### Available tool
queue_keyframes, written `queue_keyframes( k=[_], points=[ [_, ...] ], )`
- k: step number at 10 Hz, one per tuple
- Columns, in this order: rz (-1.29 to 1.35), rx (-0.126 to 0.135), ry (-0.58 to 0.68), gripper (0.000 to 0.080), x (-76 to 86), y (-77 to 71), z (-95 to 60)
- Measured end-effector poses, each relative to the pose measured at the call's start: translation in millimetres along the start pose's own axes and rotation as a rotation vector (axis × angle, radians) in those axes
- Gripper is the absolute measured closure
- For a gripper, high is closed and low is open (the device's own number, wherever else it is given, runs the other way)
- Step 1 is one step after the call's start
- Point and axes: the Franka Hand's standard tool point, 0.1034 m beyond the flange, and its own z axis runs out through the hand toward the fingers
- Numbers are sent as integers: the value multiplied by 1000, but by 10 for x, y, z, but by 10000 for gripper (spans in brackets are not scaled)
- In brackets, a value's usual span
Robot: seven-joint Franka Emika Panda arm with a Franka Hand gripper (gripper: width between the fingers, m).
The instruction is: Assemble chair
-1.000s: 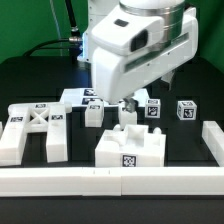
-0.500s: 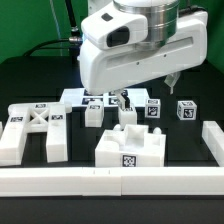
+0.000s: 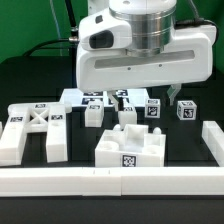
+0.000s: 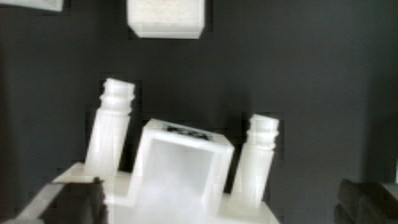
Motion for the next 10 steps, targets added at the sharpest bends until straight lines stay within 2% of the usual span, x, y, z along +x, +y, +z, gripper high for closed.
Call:
queue_keyframes(
  k=[2, 3, 4, 5, 6, 7, 10],
  points=[
    [108, 1, 0, 150, -1, -19, 10],
    [77, -19, 31, 150, 44, -51, 52],
    [40, -30, 62, 150, 121, -54, 94],
    [12, -29, 100, 150, 239, 2, 86],
    [8, -28, 159, 150, 367, -1, 14],
    [5, -28, 155, 150, 400, -22, -47],
    [5, -26, 155, 150, 396, -25, -37]
  ],
)
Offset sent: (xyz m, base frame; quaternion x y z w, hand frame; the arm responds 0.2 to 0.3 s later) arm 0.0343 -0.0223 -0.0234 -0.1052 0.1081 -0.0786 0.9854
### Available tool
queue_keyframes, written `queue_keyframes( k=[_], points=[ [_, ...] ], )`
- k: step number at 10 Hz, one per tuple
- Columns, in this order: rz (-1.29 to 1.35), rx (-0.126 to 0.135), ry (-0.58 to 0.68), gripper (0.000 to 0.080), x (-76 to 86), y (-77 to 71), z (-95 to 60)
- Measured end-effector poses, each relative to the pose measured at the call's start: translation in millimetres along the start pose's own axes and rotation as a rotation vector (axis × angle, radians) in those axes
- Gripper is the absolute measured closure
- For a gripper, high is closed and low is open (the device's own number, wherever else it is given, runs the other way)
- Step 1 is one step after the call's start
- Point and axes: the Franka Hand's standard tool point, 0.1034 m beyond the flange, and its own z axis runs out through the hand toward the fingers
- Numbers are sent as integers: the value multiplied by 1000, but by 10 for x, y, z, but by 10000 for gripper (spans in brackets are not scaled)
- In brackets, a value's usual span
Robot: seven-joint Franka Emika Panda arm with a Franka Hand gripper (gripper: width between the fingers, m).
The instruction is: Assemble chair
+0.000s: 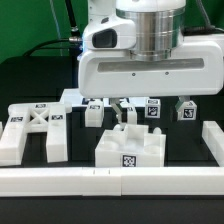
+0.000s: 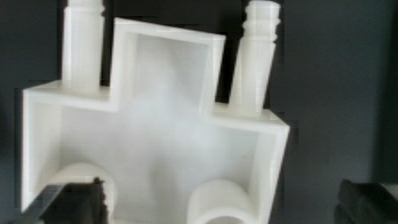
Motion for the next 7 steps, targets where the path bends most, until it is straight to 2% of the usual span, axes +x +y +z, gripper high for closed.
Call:
queue_keyframes(
  k=[1, 2, 4, 7],
  points=[
    [0, 0, -1, 150, -1, -1, 11],
    [-3, 0, -4, 150, 20, -9, 84],
    [-9, 4, 10, 150, 176, -12, 118],
    [-11, 4, 5, 150, 137, -125, 349]
  ],
)
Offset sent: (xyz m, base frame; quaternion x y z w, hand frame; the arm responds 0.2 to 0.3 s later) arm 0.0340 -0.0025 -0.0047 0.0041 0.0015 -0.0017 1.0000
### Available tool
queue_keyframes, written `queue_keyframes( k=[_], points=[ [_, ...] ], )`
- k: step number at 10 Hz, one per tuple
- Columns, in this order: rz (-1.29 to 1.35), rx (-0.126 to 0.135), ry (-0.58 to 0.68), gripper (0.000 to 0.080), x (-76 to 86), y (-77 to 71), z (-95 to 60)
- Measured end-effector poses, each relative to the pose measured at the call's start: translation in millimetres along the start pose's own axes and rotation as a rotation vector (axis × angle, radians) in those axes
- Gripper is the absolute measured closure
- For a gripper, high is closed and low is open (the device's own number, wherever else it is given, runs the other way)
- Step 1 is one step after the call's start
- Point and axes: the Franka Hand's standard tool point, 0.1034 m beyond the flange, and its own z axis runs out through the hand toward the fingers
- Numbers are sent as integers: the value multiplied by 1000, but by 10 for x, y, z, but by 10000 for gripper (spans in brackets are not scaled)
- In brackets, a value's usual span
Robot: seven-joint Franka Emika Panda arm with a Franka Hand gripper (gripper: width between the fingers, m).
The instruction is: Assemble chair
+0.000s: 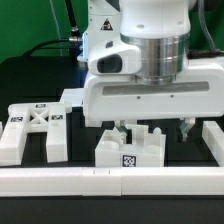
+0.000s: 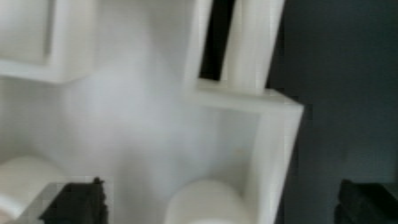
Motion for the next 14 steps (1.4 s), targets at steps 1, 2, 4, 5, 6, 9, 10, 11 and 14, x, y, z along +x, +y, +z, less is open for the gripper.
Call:
queue_keyframes(
  k=[1, 2, 4, 5, 6, 9, 10, 11, 14],
  points=[
    [-7, -1, -3, 150, -58, -62, 77],
    [-11, -3, -9, 150, -99, -63, 115],
    [-11, -3, -11, 244, -106, -62, 121],
    [-11, -3, -11, 444, -106, -62, 121],
    [-12, -3, -11, 598, -106, -62, 121],
    [-13, -3, -10, 750, -104, -63, 119],
    [-13, -3, -10, 766, -104, -63, 119],
    [-13, -3, -10, 766, -104, -63, 119],
    [-13, -3, -10, 766, -104, -63, 119]
  ],
)
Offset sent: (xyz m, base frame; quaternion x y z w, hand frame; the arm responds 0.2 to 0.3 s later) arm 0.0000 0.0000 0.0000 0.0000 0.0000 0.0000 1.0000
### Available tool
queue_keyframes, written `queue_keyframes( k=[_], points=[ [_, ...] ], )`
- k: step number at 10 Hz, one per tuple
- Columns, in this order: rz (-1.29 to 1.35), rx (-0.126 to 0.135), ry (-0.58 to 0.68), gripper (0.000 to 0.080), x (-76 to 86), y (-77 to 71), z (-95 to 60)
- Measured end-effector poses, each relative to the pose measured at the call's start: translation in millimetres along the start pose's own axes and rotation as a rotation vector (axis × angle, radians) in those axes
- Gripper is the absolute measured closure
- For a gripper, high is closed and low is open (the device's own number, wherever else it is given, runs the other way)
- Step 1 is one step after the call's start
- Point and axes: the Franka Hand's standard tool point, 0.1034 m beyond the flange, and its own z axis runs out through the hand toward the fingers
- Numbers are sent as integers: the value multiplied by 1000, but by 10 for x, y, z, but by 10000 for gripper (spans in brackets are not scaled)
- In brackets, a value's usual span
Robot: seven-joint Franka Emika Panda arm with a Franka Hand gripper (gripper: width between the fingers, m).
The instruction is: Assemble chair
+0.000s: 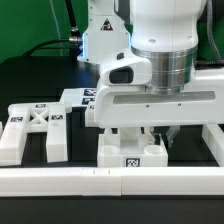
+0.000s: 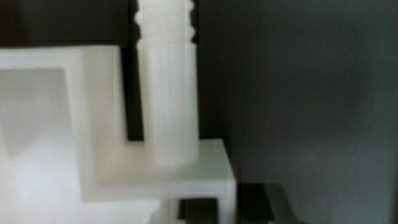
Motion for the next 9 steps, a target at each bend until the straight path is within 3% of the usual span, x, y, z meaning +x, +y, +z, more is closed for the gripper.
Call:
queue_keyframes(
  k=[2, 9],
  points=[
    [-1, 0, 0, 765, 0, -8, 0],
    [-60, 6, 20, 765, 173, -449, 2]
  ],
)
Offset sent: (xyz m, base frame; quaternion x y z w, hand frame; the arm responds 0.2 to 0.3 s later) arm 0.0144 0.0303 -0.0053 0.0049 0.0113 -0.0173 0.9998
